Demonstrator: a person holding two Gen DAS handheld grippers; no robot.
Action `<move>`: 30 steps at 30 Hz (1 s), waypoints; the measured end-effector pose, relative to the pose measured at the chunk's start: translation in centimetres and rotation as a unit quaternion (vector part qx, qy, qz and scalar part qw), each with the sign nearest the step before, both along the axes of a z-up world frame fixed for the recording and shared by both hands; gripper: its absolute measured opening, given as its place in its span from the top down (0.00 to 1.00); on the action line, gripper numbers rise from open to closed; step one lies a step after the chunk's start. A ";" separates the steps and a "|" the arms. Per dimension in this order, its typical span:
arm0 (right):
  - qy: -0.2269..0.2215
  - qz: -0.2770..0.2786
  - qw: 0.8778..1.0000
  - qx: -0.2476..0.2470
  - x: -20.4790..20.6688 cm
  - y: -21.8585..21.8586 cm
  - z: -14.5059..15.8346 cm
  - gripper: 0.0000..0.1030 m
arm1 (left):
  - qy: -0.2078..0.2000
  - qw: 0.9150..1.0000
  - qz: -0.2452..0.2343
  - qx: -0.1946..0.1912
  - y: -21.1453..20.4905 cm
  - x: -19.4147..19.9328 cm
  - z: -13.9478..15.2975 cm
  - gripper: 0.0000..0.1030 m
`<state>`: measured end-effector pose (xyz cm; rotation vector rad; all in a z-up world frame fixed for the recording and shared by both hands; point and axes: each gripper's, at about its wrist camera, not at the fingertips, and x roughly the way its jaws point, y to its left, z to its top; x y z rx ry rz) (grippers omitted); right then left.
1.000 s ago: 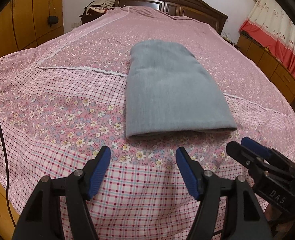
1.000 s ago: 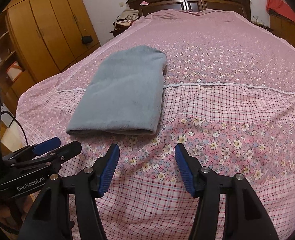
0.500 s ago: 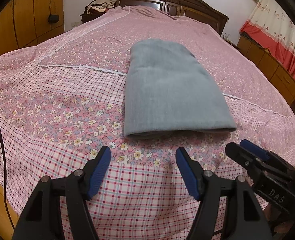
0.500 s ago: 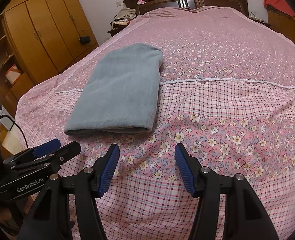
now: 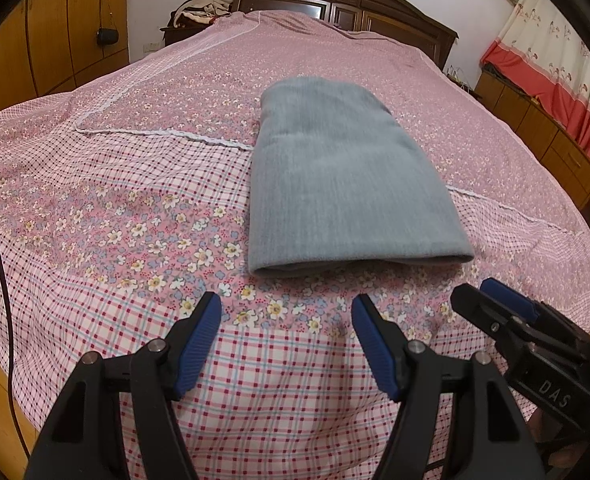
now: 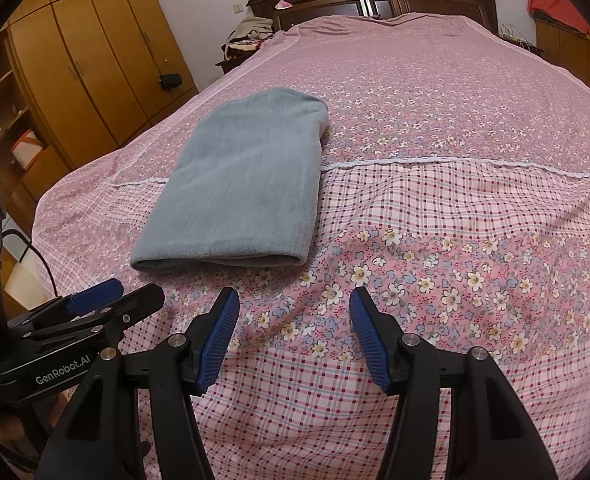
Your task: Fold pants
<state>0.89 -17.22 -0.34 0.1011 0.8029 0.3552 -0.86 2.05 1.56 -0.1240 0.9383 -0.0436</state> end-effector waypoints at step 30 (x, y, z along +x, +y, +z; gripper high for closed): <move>0.003 -0.002 1.000 0.003 0.0 0.4 -0.2 0.43 | 0.004 1.000 0.002 0.001 0.0 0.2 0.0 0.31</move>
